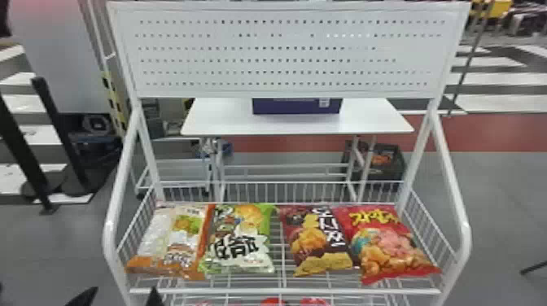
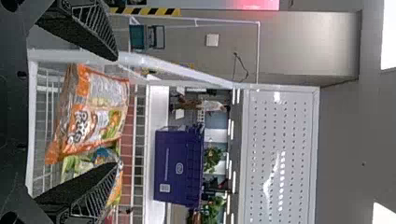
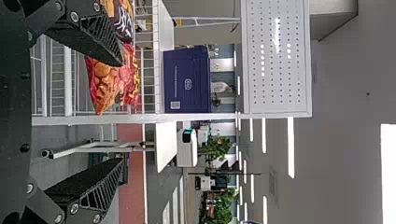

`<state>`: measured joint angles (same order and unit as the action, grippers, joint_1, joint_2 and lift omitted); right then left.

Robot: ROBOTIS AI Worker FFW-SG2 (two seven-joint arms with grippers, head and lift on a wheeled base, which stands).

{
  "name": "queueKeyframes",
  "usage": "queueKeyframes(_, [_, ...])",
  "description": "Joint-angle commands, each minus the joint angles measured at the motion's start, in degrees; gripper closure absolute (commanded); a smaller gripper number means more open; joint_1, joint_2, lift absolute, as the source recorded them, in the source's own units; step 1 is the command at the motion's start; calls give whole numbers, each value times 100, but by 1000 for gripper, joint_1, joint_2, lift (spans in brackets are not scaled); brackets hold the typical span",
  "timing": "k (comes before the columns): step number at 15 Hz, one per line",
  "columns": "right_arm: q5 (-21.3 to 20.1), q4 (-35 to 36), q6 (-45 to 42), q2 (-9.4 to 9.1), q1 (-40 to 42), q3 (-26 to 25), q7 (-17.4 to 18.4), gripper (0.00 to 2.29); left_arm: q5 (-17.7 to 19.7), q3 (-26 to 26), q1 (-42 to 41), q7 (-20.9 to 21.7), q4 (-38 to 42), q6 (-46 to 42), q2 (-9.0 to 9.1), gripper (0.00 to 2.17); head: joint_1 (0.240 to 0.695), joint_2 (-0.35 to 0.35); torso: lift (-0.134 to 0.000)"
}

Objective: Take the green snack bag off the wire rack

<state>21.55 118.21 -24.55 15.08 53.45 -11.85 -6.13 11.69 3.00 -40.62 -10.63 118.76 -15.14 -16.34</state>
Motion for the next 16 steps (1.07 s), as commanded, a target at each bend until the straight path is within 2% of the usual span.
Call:
queueKeyframes(1, [-28,0,-9,-23,-2,24,-2,174,-105,544,801,-106,-266,825,0,87,499,0,0])
queueKeyframes(3, [-46,-18,-9,-49,-2,24,-2,174,-140,975,1469,-203,-494,1388,9,90,499,0,0])
queueKeyframes(6, [-116,9,-9,-76,-2,95,-2,174,-158,1432,2330,-309,-1100,1722,281,90,499,0,0])
queueKeyframes(8, [-195,18,-9,-102,-2,130,-2,174,-202,1766,2875,-423,-1558,1932,395,93,499,0,0])
queueKeyframes(12, [-204,-18,-9,-102,-46,174,-2,174,-228,1915,3534,-432,-2313,2196,756,93,499,0,0])
queueKeyframes(16, [-186,-18,26,-85,-46,183,-2,174,-228,1889,3904,-493,-2885,2460,870,93,499,0,0])
